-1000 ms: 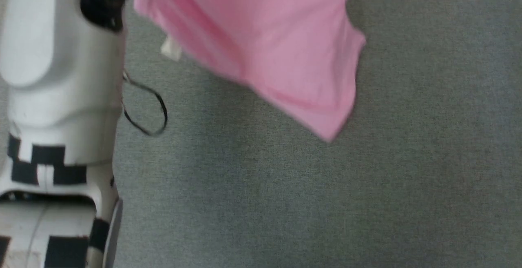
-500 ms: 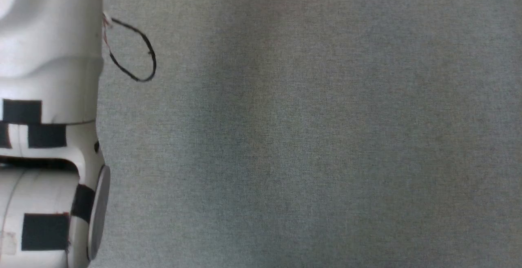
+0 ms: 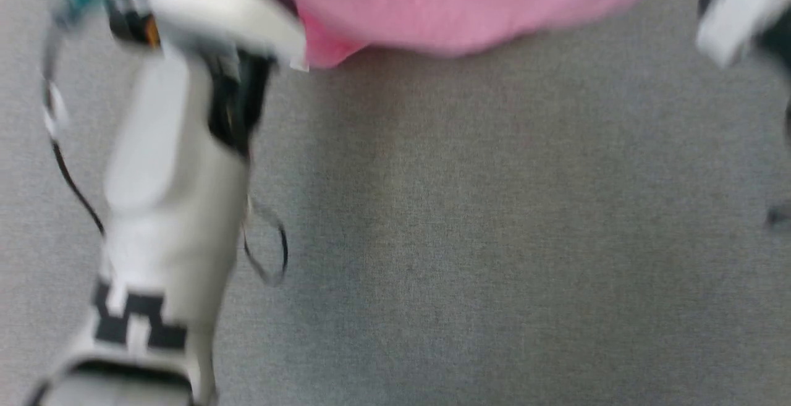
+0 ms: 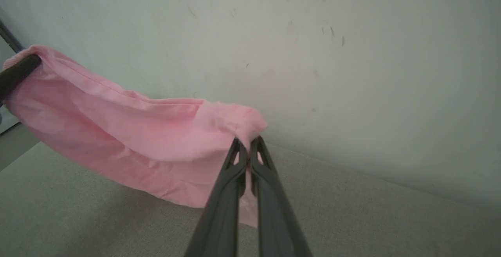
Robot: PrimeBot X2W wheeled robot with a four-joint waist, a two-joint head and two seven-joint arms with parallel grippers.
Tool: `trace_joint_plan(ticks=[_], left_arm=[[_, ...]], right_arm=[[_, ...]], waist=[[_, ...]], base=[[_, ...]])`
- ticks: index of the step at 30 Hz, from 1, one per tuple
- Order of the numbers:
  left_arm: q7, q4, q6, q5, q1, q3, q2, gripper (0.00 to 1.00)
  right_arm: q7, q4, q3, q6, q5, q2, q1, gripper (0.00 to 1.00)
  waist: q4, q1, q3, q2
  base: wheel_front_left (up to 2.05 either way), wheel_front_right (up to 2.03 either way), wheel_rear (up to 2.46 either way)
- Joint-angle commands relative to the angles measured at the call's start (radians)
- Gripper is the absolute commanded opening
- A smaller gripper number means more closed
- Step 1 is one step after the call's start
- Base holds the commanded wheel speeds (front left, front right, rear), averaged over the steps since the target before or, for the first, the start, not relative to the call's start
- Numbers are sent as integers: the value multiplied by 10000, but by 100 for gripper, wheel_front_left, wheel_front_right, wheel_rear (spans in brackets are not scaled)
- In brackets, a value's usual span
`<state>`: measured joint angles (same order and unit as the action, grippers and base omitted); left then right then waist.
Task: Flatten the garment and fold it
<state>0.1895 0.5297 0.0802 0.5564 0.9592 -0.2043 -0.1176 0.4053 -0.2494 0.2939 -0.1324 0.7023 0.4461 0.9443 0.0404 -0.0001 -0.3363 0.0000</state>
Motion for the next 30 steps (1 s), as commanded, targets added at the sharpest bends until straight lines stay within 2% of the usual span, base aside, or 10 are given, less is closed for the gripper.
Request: trace_joint_plan(ticks=[1, 6, 10, 15, 17, 21, 30], left_arm=[[151, -266, 58, 115, -638, 67, 28, 0], [333, -1684, 141, 426, -3439, -130, 124, 0], [289, -2575, 121, 233, -5574, -775, 120, 0], [29, -2663, -108, 124, -7621, -1214, -92, 0], [-132, -2602, -248, 123, -8211, -1298, -182, 0], [-525, -2498, -477, 210, -8899, -1319, -365, 0], [-2286, -3045, -1635, 615, -10547, -897, -1187, 0]], right_arm=[[12, 315, -122, 17, 333, 65, -781, 0], [123, 1669, -636, 17, 746, 340, -3946, 0], [417, 2096, -1580, 17, 1414, -99, -6486, 0], [805, 2227, -2457, 17, 1609, -922, -9000, 0], [1185, 2349, -2470, 17, 1613, -1121, -9762, 0], [1770, 2622, -2317, 17, 1484, -1092, -10690, 0], [4286, 3702, -2335, 17, 1893, -837, -12264, 0]], waist=[[13, 1, 604, 0], [72, 1, 1484, 0], [290, 1, 1993, 0], [453, 1, 2440, 0], [474, 1, 2582, 0], [480, 1, 2780, 0], [286, 1, 3085, 0]], base=[[0, 0, 0], [0, 0, 0], [0, 0, 0], [0, 0, 0], [0, 0, 0], [0, 0, 0], [0, 0, 0]])
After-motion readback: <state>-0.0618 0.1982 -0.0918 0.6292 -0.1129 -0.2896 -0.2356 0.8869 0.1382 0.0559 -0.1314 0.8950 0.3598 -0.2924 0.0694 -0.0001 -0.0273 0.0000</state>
